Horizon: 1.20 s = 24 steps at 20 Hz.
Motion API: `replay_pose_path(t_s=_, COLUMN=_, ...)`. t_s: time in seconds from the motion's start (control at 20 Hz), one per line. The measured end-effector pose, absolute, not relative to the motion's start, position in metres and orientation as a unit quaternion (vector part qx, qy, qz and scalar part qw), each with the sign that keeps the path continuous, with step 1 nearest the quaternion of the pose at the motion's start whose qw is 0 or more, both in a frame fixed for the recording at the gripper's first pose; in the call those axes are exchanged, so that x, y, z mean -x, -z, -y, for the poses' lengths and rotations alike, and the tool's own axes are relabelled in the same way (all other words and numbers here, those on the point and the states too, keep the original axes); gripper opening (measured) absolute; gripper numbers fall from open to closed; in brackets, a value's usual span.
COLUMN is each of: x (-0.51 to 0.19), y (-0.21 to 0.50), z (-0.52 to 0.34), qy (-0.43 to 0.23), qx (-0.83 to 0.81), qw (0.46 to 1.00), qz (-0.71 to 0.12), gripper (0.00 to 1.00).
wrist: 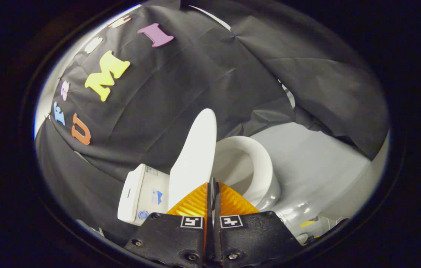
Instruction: Open the toilet lid.
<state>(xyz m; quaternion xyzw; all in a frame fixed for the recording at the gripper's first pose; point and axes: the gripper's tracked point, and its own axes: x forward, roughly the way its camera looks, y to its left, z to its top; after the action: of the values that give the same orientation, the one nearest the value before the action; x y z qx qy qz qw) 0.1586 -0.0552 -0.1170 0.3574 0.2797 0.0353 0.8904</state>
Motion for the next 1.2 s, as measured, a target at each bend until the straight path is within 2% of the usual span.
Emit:
replay_pose_path(t_s=0.35, x=-0.149, y=0.078, z=0.029, qy=-0.048, qx=-0.332, qw=0.907, qz=-0.255, gripper=0.04)
replay_pose_path(t_s=1.2, x=-0.151, y=0.023, z=-0.023, qy=-0.029, qx=-0.259, qw=0.939, qz=-0.226, gripper=0.04)
